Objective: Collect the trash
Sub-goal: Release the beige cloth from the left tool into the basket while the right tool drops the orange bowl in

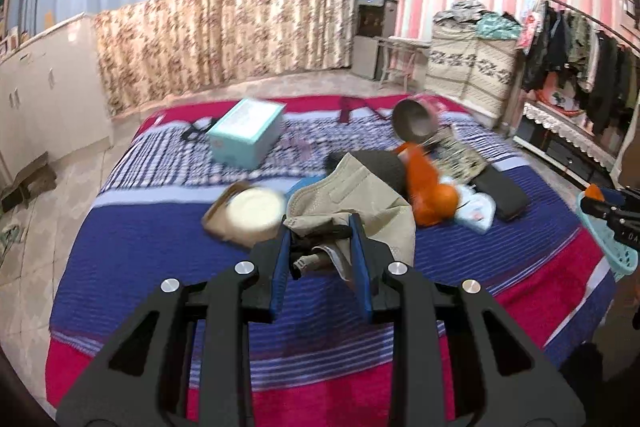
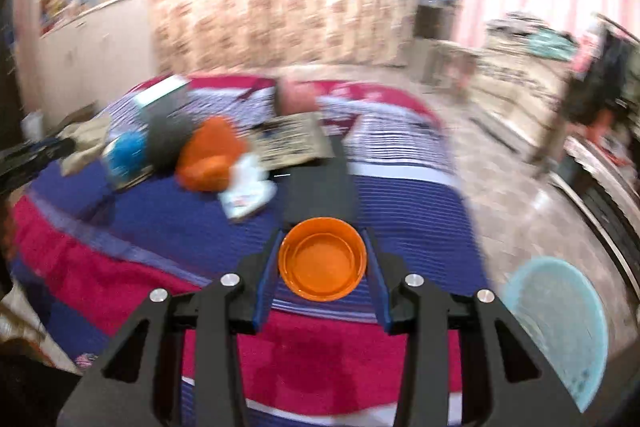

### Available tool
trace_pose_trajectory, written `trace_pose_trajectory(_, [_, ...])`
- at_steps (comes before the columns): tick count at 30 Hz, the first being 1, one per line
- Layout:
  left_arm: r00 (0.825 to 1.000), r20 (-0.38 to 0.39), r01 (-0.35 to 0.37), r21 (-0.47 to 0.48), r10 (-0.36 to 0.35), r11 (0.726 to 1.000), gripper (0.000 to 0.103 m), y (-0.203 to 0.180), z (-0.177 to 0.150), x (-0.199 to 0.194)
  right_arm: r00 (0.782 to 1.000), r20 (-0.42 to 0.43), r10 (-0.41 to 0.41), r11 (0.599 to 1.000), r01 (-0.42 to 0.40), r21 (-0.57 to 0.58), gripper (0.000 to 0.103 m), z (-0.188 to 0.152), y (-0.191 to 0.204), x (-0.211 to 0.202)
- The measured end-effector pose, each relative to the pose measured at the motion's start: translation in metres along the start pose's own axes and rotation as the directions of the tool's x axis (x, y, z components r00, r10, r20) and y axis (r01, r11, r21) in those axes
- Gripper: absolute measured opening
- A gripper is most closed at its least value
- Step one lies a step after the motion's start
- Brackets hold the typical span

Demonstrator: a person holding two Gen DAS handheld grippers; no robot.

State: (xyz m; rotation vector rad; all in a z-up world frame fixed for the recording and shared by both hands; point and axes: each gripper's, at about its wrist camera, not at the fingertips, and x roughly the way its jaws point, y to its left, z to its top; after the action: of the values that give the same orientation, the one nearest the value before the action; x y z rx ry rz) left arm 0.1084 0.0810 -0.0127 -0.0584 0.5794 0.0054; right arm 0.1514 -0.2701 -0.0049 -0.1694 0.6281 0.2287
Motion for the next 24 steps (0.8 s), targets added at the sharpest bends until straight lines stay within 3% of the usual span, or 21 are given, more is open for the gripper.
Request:
trace_pose_trajectory(4, [0.999,0.021,0.031,0.024,-0.032,0.999,0.027,-0.031,0.012,0.002,0.99,0.054,-0.128,0.987,0.122,0.102,0.04,-0.007,-0.041,-0.023])
trace_pose_trajectory(9, [0.997,0.038,0.063,0.07,-0.066,0.996,0.027,-0.072,0.022,0.006,0.953,0.061,-0.298,0.931,0.276,0.239,0.04,-0.024,-0.101,-0.039])
trace_pose_trajectory(15, [0.99,0.033,0.13,0.096,-0.134,0.987,0.027,-0.123,0.03,0.018,0.91,0.025,-0.414,0.853,0.378,0.359,0.04,-0.049,-0.164,-0.059])
trace_pose_trajectory(21, [0.977,0.006,0.211,0.145,-0.214,0.967,0.027,-0.182,0.032,0.033,0.863,-0.025,-0.504,0.782,0.469,0.41,0.04,-0.071,-0.197,-0.077])
trace_pose_trajectory(24, [0.965,0.006,0.256,0.166,-0.261,0.952,0.027,-0.212,0.034,0.035,0.849,-0.041,-0.526,0.754,0.488,0.439,0.04,-0.078,-0.209,-0.084])
